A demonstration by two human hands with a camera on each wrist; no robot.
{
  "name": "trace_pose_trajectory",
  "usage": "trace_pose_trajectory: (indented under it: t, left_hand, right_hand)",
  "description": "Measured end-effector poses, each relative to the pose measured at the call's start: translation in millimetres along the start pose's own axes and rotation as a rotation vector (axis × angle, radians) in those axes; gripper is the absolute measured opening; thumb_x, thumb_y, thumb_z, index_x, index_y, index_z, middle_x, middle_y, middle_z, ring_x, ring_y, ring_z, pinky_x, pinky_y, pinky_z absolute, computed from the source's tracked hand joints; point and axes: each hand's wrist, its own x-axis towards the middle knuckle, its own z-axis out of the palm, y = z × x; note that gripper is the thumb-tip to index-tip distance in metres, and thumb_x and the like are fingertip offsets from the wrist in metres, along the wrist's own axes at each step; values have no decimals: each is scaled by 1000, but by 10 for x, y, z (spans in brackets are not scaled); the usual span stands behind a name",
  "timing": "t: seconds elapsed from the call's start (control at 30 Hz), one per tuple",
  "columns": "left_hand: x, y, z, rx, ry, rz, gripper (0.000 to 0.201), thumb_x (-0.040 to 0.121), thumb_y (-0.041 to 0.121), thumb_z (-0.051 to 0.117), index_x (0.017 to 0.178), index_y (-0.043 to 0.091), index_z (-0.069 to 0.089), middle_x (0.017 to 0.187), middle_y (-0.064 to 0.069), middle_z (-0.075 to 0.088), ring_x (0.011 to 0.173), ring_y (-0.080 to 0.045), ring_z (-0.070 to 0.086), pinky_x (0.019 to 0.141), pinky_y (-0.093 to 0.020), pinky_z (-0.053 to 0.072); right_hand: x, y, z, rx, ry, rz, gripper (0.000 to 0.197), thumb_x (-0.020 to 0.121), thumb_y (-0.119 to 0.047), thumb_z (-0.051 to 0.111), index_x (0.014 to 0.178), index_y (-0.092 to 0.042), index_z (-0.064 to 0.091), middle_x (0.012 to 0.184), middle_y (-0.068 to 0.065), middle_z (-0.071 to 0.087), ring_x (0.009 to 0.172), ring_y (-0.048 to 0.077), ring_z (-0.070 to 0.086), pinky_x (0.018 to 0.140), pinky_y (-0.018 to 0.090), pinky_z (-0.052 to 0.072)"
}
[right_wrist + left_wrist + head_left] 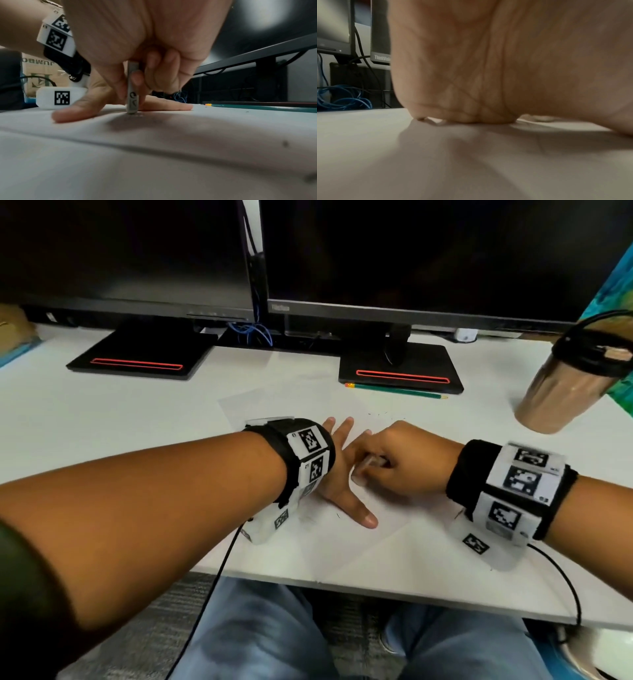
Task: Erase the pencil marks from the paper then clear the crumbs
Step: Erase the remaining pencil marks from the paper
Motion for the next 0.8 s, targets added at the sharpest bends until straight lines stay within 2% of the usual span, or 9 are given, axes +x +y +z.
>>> trace_pose_trajectory:
  t: [0.1,0.17,0.23,0.3,0.4,0.47,0.53,0.67,0.8]
  left_hand:
    - [-26,8,1,-8,24,-18,143,60,91,58,151,24,-29,158,-8,-35,147,-36,-27,117,-60,-5]
    - [-39,22,-14,5,28,-9,140,62,91,57,152,25,-27,159,-9,-34,147,-36,-27,117,-60,-6]
    - [-48,28,-25,30,19,13,132,66,90,54,153,28,-24,159,-9,-34,146,-36,-28,117,-59,-8]
    - [-53,22,-20,13,22,4,136,65,90,55,153,26,-25,159,-8,-33,147,-35,-27,117,-58,-7]
    - [-50,13,-16,-11,31,-22,144,60,91,57,152,22,-28,160,-7,-33,148,-33,-25,117,-59,-5]
    - [-53,18,-21,3,23,-7,139,63,90,56,153,24,-26,160,-7,-33,148,-34,-26,117,-58,-6]
    - [-54,13,-16,5,18,0,137,64,90,56,154,25,-25,160,-7,-33,147,-33,-27,118,-57,-7]
    - [-27,-7,5,-18,31,-20,147,58,93,56,152,18,-29,160,-7,-33,148,-32,-26,118,-57,-6]
    - [-33,3,15,-4,24,-4,141,62,90,57,153,22,-26,160,-7,-33,147,-33,-28,117,-57,-8]
  right_hand:
    - [38,68,-64,-102,110,86,16,92,-29,56,99,-20,67,78,-5,62,78,19,60,71,31,49]
    - [40,29,-29,-132,109,46,17,92,-28,55,95,-17,67,76,-1,63,72,19,58,69,33,50]
    - [19,-36,17,-65,62,-34,15,91,-26,57,92,-17,69,73,0,65,66,16,57,65,32,49]
    - [24,-6,-20,-24,74,16,13,90,-24,58,95,-19,70,73,-3,65,68,16,57,65,30,46]
    - [47,48,-61,-109,146,102,15,91,-26,57,94,-17,68,71,-4,55,72,19,54,66,29,44]
    - [29,-9,-18,-75,112,22,13,91,-25,58,88,-16,66,66,-4,57,64,15,53,63,31,46]
    - [-4,-69,-5,9,60,-14,9,90,-25,61,84,-20,67,61,-11,54,58,7,51,61,28,44]
    - [49,33,-57,-61,149,108,11,92,-26,59,89,-19,68,64,-10,50,71,19,56,64,25,38]
    - [6,-68,-17,33,65,10,10,90,-25,62,81,-27,65,57,-10,52,56,9,50,58,27,40]
